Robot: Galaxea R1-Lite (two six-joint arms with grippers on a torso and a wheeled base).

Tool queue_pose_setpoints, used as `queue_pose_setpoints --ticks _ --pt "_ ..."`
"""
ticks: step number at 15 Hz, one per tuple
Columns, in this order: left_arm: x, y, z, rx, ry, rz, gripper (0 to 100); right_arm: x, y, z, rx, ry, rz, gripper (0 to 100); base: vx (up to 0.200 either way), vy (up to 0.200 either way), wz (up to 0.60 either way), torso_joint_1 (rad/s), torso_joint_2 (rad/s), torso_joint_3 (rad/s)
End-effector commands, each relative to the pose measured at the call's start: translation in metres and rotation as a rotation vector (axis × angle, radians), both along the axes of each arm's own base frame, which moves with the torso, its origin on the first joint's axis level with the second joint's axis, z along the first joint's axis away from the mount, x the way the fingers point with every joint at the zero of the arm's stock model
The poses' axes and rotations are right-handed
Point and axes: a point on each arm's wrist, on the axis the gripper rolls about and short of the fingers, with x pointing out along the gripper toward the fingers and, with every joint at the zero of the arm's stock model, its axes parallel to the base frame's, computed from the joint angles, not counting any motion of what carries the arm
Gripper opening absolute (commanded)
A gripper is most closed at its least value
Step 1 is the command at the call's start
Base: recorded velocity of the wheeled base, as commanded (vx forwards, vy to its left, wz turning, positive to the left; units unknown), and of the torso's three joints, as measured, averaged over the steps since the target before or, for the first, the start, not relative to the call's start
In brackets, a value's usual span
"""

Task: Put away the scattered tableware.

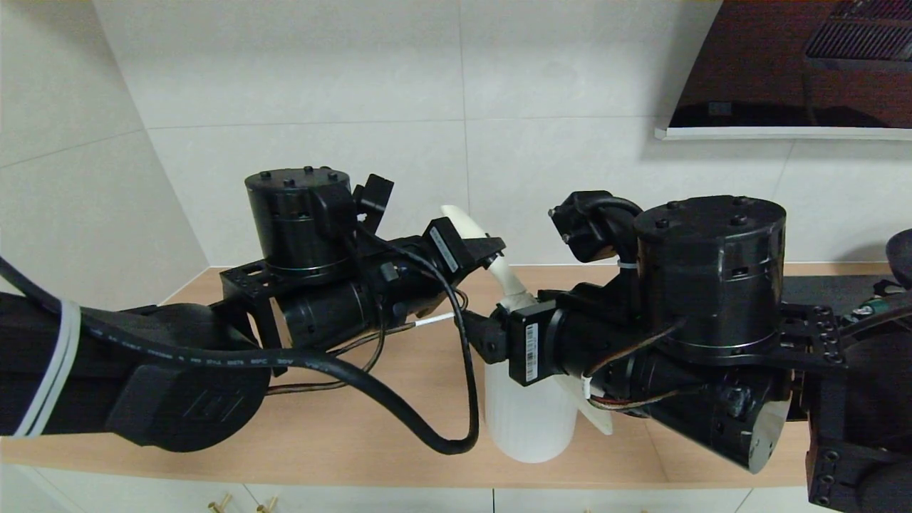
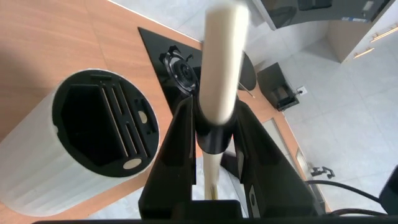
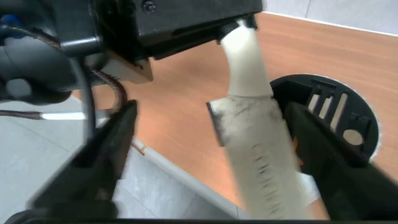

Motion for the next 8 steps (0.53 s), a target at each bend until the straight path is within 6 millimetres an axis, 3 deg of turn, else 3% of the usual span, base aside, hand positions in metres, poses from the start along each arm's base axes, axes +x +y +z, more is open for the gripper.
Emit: queue_pose_setpoints --ticks 1,4,6,8 --pt "0.0 0.0 0.004 -0.007 -0.009 0.003 0 0.0 -0.002 0.0 0.0 -0.001 -0.002 100 0.0 0.0 0.0 0.0 0.0 0.0" --pt "-0.006 0.004 0.019 -0.018 -0.037 0.004 0 -0.003 -0.014 0.016 0.04 -0.029 -0.018 100 0.0 0.0 0.0 0.0 0.0 0.0" --pt "-0.013 0.01 0.043 0.009 -0.066 0.031 0 0.002 -0.039 0.033 0.084 -0.064 -0.078 100 0.0 0.0 0.0 0.0 0.0 0.0" --pt "-0.009 0.011 0.063 0.114 -0.097 0.166 0 0.012 -0.063 0.046 0.114 -0.095 -0.153 100 0.0 0.0 0.0 0.0 0.0 0.0"
